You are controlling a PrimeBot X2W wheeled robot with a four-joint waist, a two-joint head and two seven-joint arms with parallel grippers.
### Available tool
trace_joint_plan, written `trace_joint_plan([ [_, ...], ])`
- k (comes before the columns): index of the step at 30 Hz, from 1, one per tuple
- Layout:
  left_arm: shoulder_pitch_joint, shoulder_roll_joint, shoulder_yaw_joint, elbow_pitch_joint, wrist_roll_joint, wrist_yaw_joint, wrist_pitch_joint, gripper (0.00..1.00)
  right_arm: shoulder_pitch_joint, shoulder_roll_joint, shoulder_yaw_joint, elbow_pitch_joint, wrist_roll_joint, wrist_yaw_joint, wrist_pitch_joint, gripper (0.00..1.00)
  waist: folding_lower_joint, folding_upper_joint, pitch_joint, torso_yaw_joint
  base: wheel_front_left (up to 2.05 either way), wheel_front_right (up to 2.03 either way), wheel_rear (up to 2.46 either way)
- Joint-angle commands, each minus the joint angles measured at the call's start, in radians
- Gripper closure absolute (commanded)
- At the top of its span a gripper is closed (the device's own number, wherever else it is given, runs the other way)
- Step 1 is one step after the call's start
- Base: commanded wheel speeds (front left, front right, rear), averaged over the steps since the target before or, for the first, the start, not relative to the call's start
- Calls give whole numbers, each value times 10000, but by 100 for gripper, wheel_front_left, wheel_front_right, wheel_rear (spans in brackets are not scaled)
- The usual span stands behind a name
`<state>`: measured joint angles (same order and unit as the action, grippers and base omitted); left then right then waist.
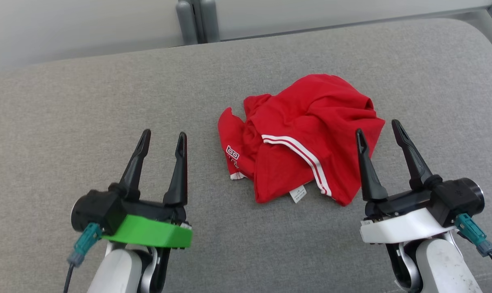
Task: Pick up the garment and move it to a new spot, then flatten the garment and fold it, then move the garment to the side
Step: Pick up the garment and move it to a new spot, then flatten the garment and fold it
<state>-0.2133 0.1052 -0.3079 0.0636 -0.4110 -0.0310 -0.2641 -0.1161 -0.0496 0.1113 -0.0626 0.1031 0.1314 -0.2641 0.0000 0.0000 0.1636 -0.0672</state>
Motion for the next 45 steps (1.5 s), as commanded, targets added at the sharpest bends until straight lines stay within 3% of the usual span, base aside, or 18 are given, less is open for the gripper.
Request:
trace_joint_plan([
  [1, 560, -133, 265, -274, 345, -84, 2, 0, 253, -16, -80, 22, -77, -14, -6, 0, 0, 0, -772, 708, 0, 0, 0],
  [6, 2001, -450, 1051, -821, 974, -156, 1, 0, 775, -14, -228, 33, -101, -14, -6, 0, 0, 0, -1304, 825, 0, 0, 0],
  [15, 2932, -547, 1493, -856, 2481, 608, 1, 0, 1038, -15, -74, 50, -96, -14, -6, 0, 0, 0, -1460, 539, 0, 0, 0],
  [23, 2020, -542, 1303, 370, 2010, 840, -1, 0, 851, -11, -37, -17, -66, -14, -6, 0, 0, 0, -990, 238, 0, 0, 0],
  [32, -1041, -530, -230, 3675, -42, -401, 0, 0, 175, -98, 19, -204, -100, -14, -6, 0, 0, 0, 293, -113, 0, 0, 0],
  [40, -3056, -528, -1498, 6103, -375, -630, 0, 0, -214, -65, -202, -341, 5, -14, -6, 0, 0, 0, 1073, -630, 0, 0, 0],
  [45, -3625, -525, -2033, 6782, -691, -734, 0, 0, -351, -49, -284, -419, 5, -14, -6, 0, 0, 0, 1426, -869, 0, 0, 0],
])
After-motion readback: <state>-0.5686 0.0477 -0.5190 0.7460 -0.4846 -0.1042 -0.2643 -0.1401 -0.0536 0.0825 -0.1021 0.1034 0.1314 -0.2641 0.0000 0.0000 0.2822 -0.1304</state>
